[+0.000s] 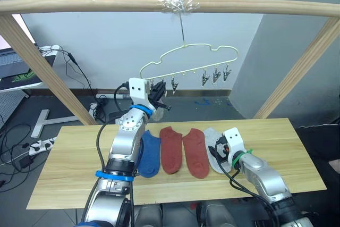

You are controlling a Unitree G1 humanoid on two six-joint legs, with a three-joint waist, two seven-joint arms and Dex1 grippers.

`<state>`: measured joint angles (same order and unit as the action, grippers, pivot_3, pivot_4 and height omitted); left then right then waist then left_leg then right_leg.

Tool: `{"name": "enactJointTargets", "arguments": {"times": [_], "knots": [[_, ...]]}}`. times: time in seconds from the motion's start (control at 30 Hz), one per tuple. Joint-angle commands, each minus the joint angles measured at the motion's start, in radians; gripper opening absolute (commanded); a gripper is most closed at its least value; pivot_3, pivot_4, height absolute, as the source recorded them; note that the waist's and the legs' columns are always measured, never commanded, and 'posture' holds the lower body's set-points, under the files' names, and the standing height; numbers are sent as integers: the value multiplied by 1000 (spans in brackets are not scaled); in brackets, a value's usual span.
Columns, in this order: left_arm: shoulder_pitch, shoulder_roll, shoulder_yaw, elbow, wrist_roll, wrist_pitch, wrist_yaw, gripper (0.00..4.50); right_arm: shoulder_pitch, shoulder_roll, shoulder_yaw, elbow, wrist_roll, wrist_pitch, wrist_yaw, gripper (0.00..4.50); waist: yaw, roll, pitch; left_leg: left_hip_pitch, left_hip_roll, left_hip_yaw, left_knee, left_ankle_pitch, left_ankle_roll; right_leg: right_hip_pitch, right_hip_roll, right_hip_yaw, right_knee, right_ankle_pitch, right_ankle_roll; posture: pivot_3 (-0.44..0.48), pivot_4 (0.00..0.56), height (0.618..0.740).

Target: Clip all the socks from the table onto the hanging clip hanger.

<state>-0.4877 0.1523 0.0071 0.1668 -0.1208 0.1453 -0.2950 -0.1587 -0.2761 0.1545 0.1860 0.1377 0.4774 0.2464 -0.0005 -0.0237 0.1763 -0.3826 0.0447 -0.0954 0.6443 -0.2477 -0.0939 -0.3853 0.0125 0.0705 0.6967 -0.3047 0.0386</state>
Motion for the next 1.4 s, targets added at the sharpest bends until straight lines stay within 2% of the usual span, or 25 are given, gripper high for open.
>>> {"name": "enactJointTargets", "arguments": {"times": [0.03,0.13,0.33,0.47,0.5,0.67,0.77,0.9,1.03,1.2,1.4], "knots": [[12,-2,-1,-29,-2,10,3,18,-33,12,-30,69,-10,-66,23,4500,0,0,0,0,0,0,0,0,0,0,0,0,0,0,0,100,140,740],[15,-2,-1,-32,1,13,4,0,-42,16,-25,122,-28,-86,34,3908,0,0,0,0,0,0,-1,0,0,0,0,0,0,0,0,100,140,740],[10,-1,2,-28,3,11,4,0,-28,3,5,165,-85,-122,55,1806,0,0,0,0,0,0,0,0,0,0,0,0,0,0,0,116,143,740],[10,2,3,-25,-1,13,-2,0,11,-14,5,122,-95,-127,81,328,0,0,0,1,0,0,0,0,0,1,0,0,0,0,1,113,142,740],[9,2,4,-24,-3,15,-4,0,19,-19,3,110,-96,-125,87,76,1,0,-1,1,0,0,0,0,0,1,0,0,0,0,1,113,142,740],[7,3,26,-24,-71,72,-55,0,85,-83,1,-31,-95,-117,146,30,3,1,-1,1,0,0,0,0,0,1,0,0,-1,-1,1,108,144,740],[-20,-4,105,-18,-253,288,-107,0,148,-162,6,-240,-70,-128,239,30,0,2,0,1,0,0,0,0,0,1,0,0,-1,-1,2,108,144,740],[-63,2,214,-2,-433,520,-100,0,189,-177,-3,-445,13,-65,306,30,-18,2,-1,2,1,-1,0,0,0,1,1,0,0,-3,5,103,145,740],[-99,12,304,-3,-593,709,-85,0,164,-138,-4,-593,120,66,322,30,-25,2,-1,2,1,-2,0,0,0,2,1,-1,0,-3,5,97,139,740],[-119,0,385,-24,-741,847,-39,0,64,-40,-3,-633,189,186,275,30,-24,1,-1,1,0,-2,0,0,0,2,1,-1,-1,-3,5,95,136,740],[-101,8,375,-74,-801,913,-27,0,-28,22,-23,-630,251,261,255,30,-21,1,-1,0,0,-3,-1,0,0,1,1,-2,-1,-3,5,107,130,740]]}}
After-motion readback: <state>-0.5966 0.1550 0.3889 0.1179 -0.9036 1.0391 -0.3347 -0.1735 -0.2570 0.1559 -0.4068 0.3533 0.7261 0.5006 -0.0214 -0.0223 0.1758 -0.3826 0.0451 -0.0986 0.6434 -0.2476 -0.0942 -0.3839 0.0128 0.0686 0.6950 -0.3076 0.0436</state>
